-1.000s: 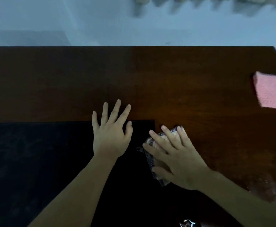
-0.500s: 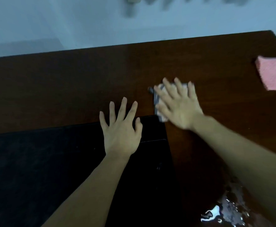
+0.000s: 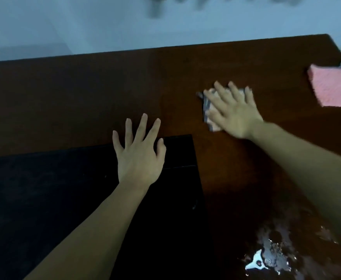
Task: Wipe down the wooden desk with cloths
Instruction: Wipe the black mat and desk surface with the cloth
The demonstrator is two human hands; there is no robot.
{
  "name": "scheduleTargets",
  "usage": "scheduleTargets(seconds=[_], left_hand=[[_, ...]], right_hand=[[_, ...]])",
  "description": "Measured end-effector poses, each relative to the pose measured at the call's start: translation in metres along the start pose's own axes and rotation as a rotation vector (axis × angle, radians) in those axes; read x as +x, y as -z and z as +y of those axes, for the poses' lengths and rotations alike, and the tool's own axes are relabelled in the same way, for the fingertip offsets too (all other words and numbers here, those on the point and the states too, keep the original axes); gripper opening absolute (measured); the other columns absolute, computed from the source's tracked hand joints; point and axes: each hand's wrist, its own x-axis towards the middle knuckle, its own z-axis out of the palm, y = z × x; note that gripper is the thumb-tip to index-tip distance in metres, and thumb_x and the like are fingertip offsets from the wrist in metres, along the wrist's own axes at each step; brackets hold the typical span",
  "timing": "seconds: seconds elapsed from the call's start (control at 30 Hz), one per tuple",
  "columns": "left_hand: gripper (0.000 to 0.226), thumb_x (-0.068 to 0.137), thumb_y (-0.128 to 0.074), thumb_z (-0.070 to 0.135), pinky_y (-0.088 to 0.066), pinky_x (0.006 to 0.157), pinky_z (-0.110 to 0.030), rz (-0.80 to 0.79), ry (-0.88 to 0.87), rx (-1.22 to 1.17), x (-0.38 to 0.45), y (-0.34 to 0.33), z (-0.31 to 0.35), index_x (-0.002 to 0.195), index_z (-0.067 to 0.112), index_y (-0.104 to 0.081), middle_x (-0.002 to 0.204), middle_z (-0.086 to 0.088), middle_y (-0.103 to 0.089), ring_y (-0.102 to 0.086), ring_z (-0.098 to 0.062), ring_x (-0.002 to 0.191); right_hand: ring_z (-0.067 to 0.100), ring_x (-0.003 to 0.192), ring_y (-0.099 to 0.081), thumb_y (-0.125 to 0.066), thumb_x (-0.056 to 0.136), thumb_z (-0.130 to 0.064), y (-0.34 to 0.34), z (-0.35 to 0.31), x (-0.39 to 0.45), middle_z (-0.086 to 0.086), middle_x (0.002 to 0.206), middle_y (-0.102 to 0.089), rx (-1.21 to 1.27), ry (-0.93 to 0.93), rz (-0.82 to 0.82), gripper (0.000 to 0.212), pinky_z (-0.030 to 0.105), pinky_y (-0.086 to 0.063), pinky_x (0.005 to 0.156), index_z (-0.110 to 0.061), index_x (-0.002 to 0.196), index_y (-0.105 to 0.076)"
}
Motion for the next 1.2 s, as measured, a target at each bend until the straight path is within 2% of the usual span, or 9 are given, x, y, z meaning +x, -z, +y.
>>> scheduleTargets(seconds=[0.17, 0.27, 0.37, 0.47, 0.63, 0.9, 1.0, 1.13, 1.2], left_hand=[[0.058, 0.105, -0.021, 0.051, 0.009, 0.123, -0.057, -0.003, 0.013, 0.003, 0.001, 0.0, 0.004, 0.16, 0.043, -0.007, 0.17, 0.011, 0.004, 0.013, -0.025, 0.156], [0.059, 0.105, -0.02, 0.05, 0.01, 0.121, -0.061, 0.005, 0.019, 0.051, 0.0, 0.001, 0.007, 0.161, 0.041, -0.007, 0.17, 0.01, 0.002, 0.011, -0.026, 0.156], [0.059, 0.105, -0.027, 0.045, 0.009, 0.12, -0.065, 0.016, 0.029, 0.07, -0.001, 0.005, 0.013, 0.162, 0.04, -0.009, 0.17, 0.008, -0.002, 0.01, -0.029, 0.156], [0.061, 0.104, -0.035, 0.04, 0.008, 0.12, -0.066, 0.042, 0.017, 0.045, 0.001, 0.008, 0.031, 0.161, 0.037, -0.014, 0.17, 0.007, -0.007, 0.007, -0.029, 0.157], [0.059, 0.106, -0.033, 0.043, 0.011, 0.121, -0.06, 0.002, 0.081, -0.076, 0.016, -0.003, 0.083, 0.16, 0.041, -0.01, 0.17, 0.011, -0.003, 0.01, -0.025, 0.156], [0.055, 0.105, -0.024, 0.045, 0.007, 0.125, -0.05, 0.019, 0.092, -0.058, 0.015, -0.02, 0.098, 0.16, 0.043, -0.015, 0.17, 0.01, -0.002, 0.008, -0.022, 0.157], [0.055, 0.106, -0.026, 0.045, 0.005, 0.126, -0.05, 0.002, 0.104, -0.05, 0.016, -0.016, 0.1, 0.16, 0.044, -0.015, 0.17, 0.01, -0.002, 0.007, -0.022, 0.157], [0.055, 0.106, -0.026, 0.043, 0.004, 0.126, -0.05, 0.044, 0.09, -0.071, 0.013, -0.017, 0.102, 0.16, 0.041, -0.02, 0.17, 0.009, -0.006, 0.005, -0.022, 0.157], [0.054, 0.106, -0.028, 0.042, 0.003, 0.126, -0.05, 0.061, 0.086, -0.068, 0.012, -0.019, 0.101, 0.16, 0.04, -0.021, 0.17, 0.008, -0.008, 0.004, -0.023, 0.157]], right_hand=[[0.031, 0.155, 0.016, -0.001, 0.099, -0.065, 0.006, -0.008, -0.01, -0.004, 0.169, 0.016, 0.0, -0.017, -0.026, 0.064, 0.062, 0.009, 0.12, -0.045, 0.158, 0.014], [0.036, 0.155, 0.01, 0.007, 0.093, -0.064, -0.015, -0.032, -0.075, 0.001, 0.17, 0.012, -0.076, 0.135, -0.014, 0.07, 0.067, 0.002, 0.119, -0.04, 0.158, 0.014], [0.039, 0.155, -0.01, -0.012, 0.102, -0.064, -0.035, -0.035, -0.137, 0.004, 0.169, -0.012, -0.045, 0.358, -0.028, 0.066, 0.069, -0.01, 0.118, -0.036, 0.162, -0.014], [0.033, 0.156, 0.0, -0.015, 0.103, -0.069, -0.039, -0.013, -0.148, -0.003, 0.17, -0.005, -0.031, 0.491, -0.079, 0.065, 0.062, -0.001, 0.12, -0.041, 0.161, -0.011], [0.028, 0.154, 0.021, 0.008, 0.089, -0.072, -0.019, 0.035, -0.067, -0.009, 0.167, 0.021, -0.048, 0.278, 0.001, 0.071, 0.059, 0.013, 0.12, -0.049, 0.155, 0.019], [0.03, 0.154, 0.017, -0.005, 0.099, -0.067, 0.005, 0.06, 0.004, -0.005, 0.169, 0.016, -0.021, 0.1, -0.009, 0.064, 0.061, 0.012, 0.12, -0.046, 0.157, 0.012], [0.032, 0.154, 0.017, 0.0, 0.098, -0.066, -0.007, 0.044, -0.052, -0.003, 0.169, 0.017, -0.073, 0.252, -0.035, 0.064, 0.064, 0.01, 0.119, -0.045, 0.156, 0.017], [0.037, 0.156, -0.002, -0.016, 0.102, -0.069, -0.031, 0.041, -0.134, 0.0, 0.171, -0.004, -0.09, 0.62, -0.095, 0.065, 0.067, -0.003, 0.12, -0.041, 0.161, -0.008], [0.035, 0.156, 0.002, -0.018, 0.102, -0.07, -0.035, 0.055, -0.133, -0.002, 0.17, 0.0, -0.118, 0.72, -0.1, 0.066, 0.065, 0.003, 0.12, -0.042, 0.161, -0.007]])
